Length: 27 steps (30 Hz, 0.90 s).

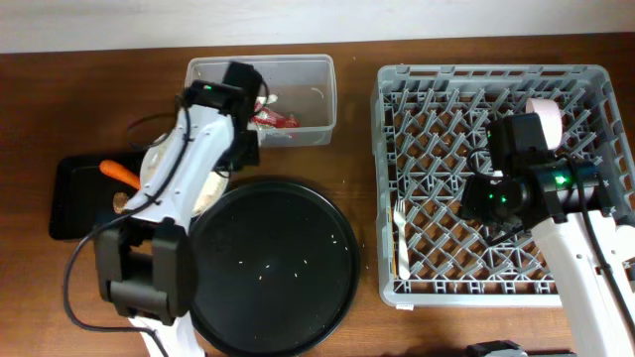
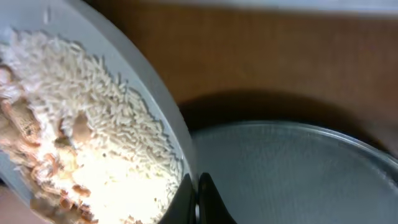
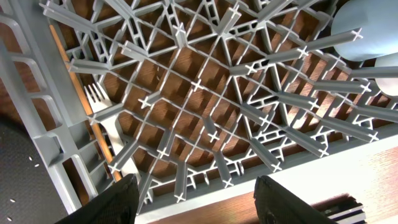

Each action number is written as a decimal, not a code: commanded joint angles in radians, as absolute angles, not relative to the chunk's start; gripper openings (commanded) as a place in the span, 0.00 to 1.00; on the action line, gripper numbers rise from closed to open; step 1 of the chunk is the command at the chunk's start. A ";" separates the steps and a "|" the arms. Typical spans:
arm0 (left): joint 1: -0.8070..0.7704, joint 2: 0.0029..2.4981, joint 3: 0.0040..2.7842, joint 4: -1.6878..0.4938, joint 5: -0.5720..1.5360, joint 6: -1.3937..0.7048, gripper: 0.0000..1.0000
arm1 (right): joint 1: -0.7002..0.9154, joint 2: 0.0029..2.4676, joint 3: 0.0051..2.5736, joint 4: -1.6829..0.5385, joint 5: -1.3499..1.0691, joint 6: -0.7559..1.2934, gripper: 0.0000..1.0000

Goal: Sort waste into correct bins and load items into the dishwasher rack
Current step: 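Tip the white bowl's rice and shells onto the small black tray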

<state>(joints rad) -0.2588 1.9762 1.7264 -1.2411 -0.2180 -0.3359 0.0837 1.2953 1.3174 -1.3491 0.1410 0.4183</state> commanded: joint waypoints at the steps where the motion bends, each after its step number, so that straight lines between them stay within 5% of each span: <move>1: -0.186 1.979 1.750 -1.162 -0.088 -0.226 0.01 | 0.078 1.298 1.322 -1.351 0.139 0.416 0.64; 12: 0.114 1.979 1.750 -1.081 0.554 -0.008 0.00 | 0.078 1.299 1.322 -1.351 0.139 0.416 0.64; 27: 0.370 1.923 1.750 -1.172 0.952 0.111 0.00 | 0.078 1.299 1.322 -1.352 0.139 0.416 0.64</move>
